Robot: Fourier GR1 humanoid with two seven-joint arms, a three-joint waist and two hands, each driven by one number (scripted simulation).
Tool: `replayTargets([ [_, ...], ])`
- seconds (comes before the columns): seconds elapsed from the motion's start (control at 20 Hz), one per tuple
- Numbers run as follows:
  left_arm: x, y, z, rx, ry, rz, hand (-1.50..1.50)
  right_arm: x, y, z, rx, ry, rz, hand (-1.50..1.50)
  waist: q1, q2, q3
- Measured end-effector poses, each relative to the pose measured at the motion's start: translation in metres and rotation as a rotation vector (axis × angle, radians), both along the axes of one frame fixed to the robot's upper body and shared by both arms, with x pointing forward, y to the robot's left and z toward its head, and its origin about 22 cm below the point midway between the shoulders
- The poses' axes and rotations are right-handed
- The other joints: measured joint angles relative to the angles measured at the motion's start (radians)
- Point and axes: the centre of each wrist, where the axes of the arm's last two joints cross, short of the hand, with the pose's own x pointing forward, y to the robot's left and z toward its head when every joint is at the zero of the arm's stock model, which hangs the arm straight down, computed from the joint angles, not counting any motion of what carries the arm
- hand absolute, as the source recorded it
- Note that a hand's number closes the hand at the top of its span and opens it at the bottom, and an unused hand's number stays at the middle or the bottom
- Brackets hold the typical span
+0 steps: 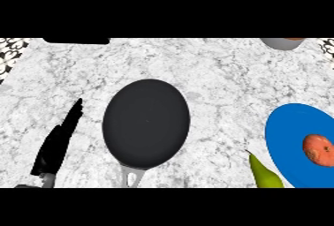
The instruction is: Pick the squash from the plate and place it in the pan
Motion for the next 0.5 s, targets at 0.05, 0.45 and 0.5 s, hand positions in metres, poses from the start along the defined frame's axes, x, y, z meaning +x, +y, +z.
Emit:
replayTargets([
  [0.05, 0.001, 0.0, -0.001, 0.001, 0.0, -0.001, 0.0, 0.003, 0.006, -0.001, -0.027, 0.014, 0.027, -1.5, -0.002, 0.0, 0.0],
  [0.45, -0.003, 0.003, -0.006, 0.011, 0.004, 0.02, 0.0, 0.027, 0.036, 0.014, -0.195, 0.075, 0.13, -1.5, -0.016, -0.005, -0.002],
  [0.5, -0.004, 0.006, -0.007, 0.012, 0.005, 0.022, 0.0, 0.029, 0.042, 0.014, -0.213, 0.088, 0.143, -1.5, -0.018, -0.006, -0.002],
])
